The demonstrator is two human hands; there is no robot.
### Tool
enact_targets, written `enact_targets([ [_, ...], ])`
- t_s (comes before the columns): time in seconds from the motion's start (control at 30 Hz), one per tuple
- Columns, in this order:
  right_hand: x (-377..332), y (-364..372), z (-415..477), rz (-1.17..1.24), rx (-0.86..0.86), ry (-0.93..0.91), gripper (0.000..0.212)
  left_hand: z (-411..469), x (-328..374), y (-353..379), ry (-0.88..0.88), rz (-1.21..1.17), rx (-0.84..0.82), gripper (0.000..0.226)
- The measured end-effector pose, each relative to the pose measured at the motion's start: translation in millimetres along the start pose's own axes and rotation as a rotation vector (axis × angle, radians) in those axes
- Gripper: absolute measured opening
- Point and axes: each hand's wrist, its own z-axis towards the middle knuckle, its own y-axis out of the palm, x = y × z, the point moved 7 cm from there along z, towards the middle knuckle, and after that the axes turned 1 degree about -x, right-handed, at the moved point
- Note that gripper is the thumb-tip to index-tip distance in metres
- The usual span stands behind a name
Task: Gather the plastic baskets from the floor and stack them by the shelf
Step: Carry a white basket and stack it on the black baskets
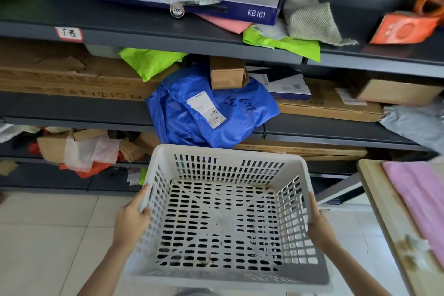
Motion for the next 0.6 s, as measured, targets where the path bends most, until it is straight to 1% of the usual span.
enact_targets([
  [0.07,3.6,0.3,0.0,0.029,-0.002,0.022,0.101,0.8,-0.9,-0.7,-0.01,0.028,-0.011,0.065],
  [0.2,5.2,1.8,-1.6,0.098,0.001,0.047,0.095,5.1,2.3,-2.9,-0.03,0.087,-0.009,0.062],
  [0.27,1.4,0.2,-2.3,0.119,-0.007,0.05,0.097,4.3,5.0,-1.7,-0.012,0.106,0.006,0.061],
  [0.37,-3.2,-0.1,-3.7,0.114,-0.047,0.025,0.1,2.7,6.5,0.6,0.034,0.126,0.011,0.06],
  [0.43,-2.3,0.9,-2.3,0.099,-0.043,0.027,0.097,3.9,4.1,3.4,0.057,0.158,0.005,0.06],
  [0.6,-0.1,4.1,-4.7,-0.006,0.039,0.072,0.095,4.4,0.9,5.4,0.074,0.227,0.009,0.06],
])
